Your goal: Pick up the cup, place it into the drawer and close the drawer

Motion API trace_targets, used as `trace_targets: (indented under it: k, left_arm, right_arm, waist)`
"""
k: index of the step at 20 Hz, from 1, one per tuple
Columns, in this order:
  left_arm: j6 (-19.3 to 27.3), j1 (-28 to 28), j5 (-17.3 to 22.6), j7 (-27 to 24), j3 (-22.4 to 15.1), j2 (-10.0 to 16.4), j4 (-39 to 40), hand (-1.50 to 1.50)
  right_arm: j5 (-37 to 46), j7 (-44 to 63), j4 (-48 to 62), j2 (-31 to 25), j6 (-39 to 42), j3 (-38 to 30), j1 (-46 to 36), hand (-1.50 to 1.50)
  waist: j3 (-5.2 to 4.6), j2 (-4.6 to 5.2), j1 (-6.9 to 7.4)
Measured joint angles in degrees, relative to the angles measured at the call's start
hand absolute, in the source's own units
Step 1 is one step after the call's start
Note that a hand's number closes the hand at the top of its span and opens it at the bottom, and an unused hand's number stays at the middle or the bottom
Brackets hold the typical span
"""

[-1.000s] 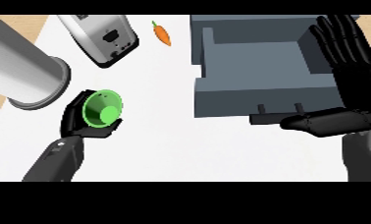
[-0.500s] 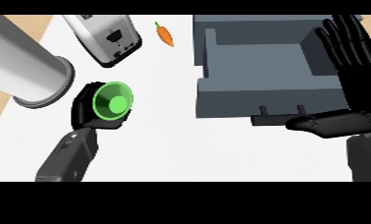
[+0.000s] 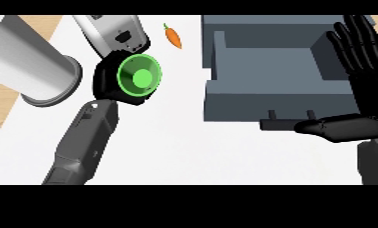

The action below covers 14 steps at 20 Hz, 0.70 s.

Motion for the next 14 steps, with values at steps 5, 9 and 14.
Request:
trace_targets:
  k: [5, 9, 14]
  left_arm:
    - [2.1, -5.4, 0.5, 9.5, -3.8, -3.1, -8.0, 1.50]
    - [5.7, -9.5, 1.6, 18.6, -7.0, -4.2, -14.1, 1.50]
    - [12.2, -18.2, 3.7, 27.0, -11.0, -4.6, -14.6, 1.50]
  right_arm:
    - [0.4, 0.3, 0.3, -0.3, -0.3, -0.3, -0.2, -1.50]
    - [0.9, -1.0, 0.8, 0.2, -0.4, -0.3, 0.4, -1.50]
    - [0.5, -0.6, 0.9, -0.1, -0.3, -0.6, -0.3, -1.50]
  waist:
    - [0.01, -0.15, 0.17]
    - [0.01, -0.10, 0.07]
    - [-0.01, 0.16, -0.81]
